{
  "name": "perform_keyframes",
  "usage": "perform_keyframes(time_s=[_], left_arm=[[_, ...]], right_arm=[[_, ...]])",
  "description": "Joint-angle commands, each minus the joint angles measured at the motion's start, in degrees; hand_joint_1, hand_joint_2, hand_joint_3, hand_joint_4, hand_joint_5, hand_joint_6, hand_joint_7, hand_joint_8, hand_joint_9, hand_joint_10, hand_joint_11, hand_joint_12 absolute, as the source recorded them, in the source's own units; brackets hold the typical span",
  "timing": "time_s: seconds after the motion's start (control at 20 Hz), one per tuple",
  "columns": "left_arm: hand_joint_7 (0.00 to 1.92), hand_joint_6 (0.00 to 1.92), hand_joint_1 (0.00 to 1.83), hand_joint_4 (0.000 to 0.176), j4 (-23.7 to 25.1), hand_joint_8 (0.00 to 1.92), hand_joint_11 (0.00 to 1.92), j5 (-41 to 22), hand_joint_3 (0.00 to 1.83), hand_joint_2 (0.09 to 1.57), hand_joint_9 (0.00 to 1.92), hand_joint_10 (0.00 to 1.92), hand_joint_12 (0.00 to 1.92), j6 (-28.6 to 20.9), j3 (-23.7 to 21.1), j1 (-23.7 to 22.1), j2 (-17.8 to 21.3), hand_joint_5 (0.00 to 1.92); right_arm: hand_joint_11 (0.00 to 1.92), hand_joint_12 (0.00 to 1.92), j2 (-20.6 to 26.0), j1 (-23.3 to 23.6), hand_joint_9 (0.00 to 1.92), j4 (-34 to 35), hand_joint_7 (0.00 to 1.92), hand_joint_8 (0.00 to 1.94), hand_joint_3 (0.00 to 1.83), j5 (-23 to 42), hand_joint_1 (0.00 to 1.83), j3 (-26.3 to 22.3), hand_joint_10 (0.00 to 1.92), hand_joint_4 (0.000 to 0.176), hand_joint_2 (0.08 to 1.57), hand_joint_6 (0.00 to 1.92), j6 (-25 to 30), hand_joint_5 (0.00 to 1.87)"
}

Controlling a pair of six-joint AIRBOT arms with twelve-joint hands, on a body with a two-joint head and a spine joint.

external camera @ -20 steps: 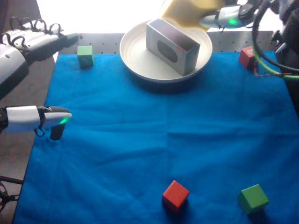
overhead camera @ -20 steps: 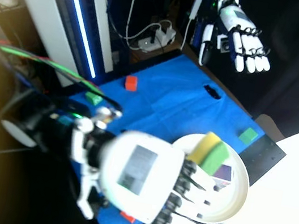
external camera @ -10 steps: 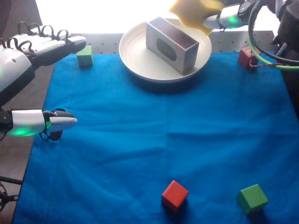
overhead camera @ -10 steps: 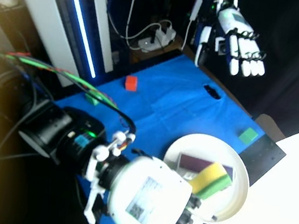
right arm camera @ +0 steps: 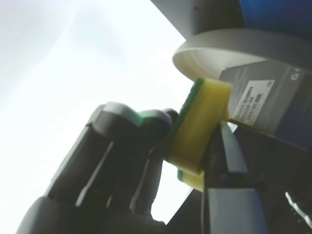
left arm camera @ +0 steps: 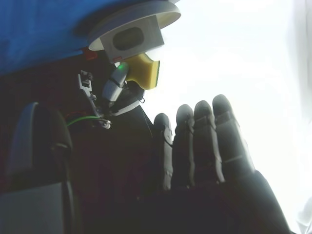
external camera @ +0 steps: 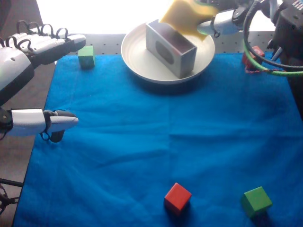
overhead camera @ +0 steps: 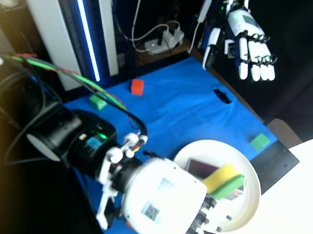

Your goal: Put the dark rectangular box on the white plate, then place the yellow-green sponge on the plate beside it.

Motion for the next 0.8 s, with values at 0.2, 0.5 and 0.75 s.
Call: perform_keyframes(time_s=[0.2, 0.5, 0.75], left_arm=[[0.17, 0.00, 0.89, 0.065, 0.2, 0.00, 0.00, -7.1, 0.00, 0.93, 0.09, 0.00, 0.09, -0.5, 0.4, -0.6, -0.4, 0.25], [0.18, 0.00, 0.90, 0.061, 0.2, 0.00, 0.00, -7.2, 0.00, 0.93, 0.09, 0.00, 0.09, -0.9, 0.4, -0.6, -0.4, 0.26], [0.19, 0.00, 0.88, 0.068, 0.1, 0.00, 0.00, -7.4, 0.00, 0.94, 0.11, 0.00, 0.20, -1.0, 0.4, -0.6, -0.5, 0.25]], right_arm=[[0.61, 1.42, -0.6, 1.0, 0.77, -0.5, 0.77, 0.47, 0.00, 6.7, 0.99, -0.3, 0.80, 0.000, 1.01, 0.08, 0.4, 0.75], [0.01, 1.03, -0.5, 1.0, 0.35, -0.7, 0.32, 0.00, 0.00, 6.7, 0.78, -0.4, 0.00, 0.086, 0.94, 0.00, 0.5, 0.25], [0.00, 0.96, -0.2, 1.0, 0.25, -2.3, 0.24, 0.00, 0.00, 6.7, 0.73, -1.8, 0.00, 0.112, 0.93, 0.00, 0.9, 0.19]])
